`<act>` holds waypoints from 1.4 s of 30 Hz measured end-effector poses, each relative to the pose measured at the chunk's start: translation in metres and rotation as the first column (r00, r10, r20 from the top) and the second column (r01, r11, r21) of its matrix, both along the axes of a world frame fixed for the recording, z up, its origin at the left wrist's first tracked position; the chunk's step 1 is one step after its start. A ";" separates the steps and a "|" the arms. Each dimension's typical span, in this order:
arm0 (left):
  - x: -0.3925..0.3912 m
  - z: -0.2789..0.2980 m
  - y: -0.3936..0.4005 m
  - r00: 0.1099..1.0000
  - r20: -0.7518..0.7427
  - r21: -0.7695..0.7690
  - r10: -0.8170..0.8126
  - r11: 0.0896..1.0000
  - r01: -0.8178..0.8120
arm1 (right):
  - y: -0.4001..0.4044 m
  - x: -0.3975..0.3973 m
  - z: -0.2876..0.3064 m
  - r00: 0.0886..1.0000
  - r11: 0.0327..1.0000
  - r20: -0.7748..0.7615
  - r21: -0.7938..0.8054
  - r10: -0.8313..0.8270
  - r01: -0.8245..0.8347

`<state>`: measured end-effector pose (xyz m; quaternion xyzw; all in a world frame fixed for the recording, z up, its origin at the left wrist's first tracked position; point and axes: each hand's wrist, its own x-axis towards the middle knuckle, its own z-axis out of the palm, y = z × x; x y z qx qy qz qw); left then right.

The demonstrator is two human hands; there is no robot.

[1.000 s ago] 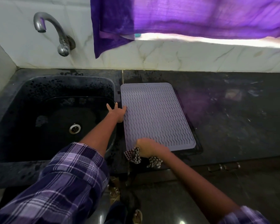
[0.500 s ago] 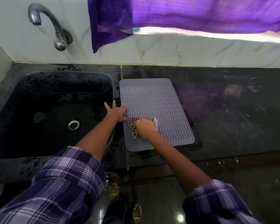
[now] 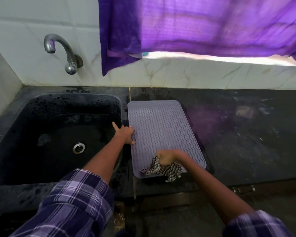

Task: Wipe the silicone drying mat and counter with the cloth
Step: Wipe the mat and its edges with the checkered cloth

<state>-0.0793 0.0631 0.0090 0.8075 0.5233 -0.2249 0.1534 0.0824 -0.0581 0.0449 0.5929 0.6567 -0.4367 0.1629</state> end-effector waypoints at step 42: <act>0.020 -0.003 0.132 0.999 -0.047 0.151 -0.017 0.988 0.024 | 0.213 -0.010 -0.010 0.967 0.930 0.244 0.366 -0.074 -0.022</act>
